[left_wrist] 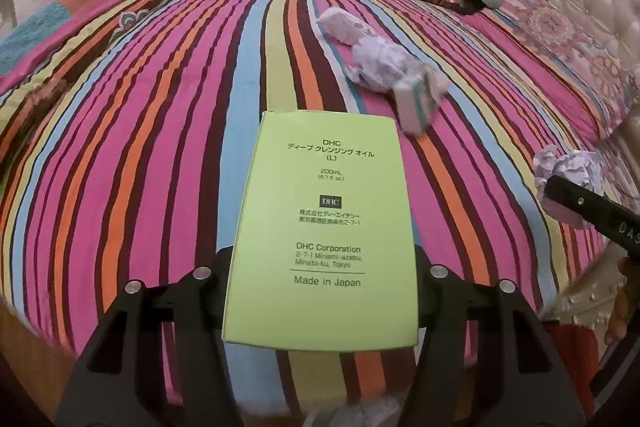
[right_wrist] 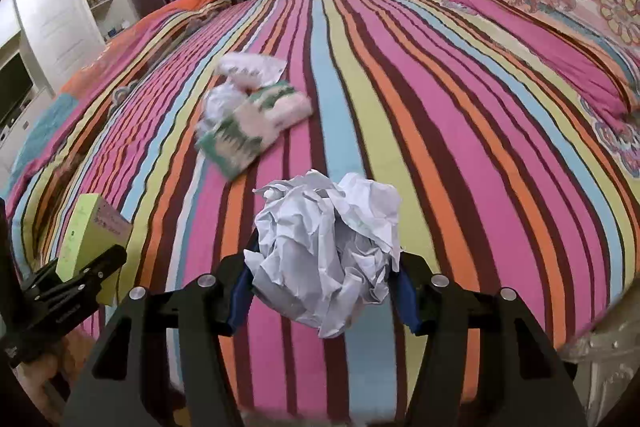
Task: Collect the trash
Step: 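Carry the green box and crumpled paper down over the mesh wastebasket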
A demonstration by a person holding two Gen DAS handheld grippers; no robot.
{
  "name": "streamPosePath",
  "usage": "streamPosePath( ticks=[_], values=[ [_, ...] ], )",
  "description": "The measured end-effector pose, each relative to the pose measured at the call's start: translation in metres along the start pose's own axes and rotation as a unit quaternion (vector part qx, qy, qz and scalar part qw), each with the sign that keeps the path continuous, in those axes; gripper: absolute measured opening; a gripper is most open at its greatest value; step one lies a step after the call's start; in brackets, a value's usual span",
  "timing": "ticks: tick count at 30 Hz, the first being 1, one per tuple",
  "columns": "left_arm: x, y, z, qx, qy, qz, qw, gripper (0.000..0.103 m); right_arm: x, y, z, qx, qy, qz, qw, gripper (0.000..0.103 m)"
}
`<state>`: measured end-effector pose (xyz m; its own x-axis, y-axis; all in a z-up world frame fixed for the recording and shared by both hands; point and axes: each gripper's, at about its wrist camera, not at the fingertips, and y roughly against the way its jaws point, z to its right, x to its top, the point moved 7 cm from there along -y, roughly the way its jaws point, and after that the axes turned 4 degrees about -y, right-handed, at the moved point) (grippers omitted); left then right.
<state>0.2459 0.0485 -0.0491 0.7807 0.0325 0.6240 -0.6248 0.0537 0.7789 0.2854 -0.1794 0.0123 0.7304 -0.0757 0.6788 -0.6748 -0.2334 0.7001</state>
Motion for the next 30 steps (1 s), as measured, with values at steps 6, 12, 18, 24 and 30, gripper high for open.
streamPosePath(
  ticks=[6, 12, 18, 24, 30],
  values=[
    [-0.03, 0.027, 0.012, -0.002, -0.009, 0.001, 1.0, 0.058, -0.029, 0.027, -0.01, 0.01, 0.0, 0.002, 1.0, 0.055],
    [-0.068, 0.047, 0.029, -0.007, -0.029, -0.012, 0.9995, 0.058, -0.063, 0.048, -0.02, 0.014, 0.009, -0.009, 1.0, 0.055],
    [-0.115, 0.057, 0.045, -0.018, -0.044, -0.045, 0.9979, 0.058, -0.109, 0.058, -0.021, 0.016, -0.001, -0.046, 0.999, 0.055],
    [-0.16, 0.048, 0.06, -0.034, -0.052, -0.105, 0.9925, 0.058, -0.152, 0.058, -0.016, 0.011, -0.031, -0.102, 0.994, 0.055],
    [-0.203, 0.026, 0.064, -0.052, -0.041, -0.186, 0.9803, 0.058, -0.197, 0.042, -0.014, 0.011, -0.05, -0.19, 0.98, 0.055]
  ],
)
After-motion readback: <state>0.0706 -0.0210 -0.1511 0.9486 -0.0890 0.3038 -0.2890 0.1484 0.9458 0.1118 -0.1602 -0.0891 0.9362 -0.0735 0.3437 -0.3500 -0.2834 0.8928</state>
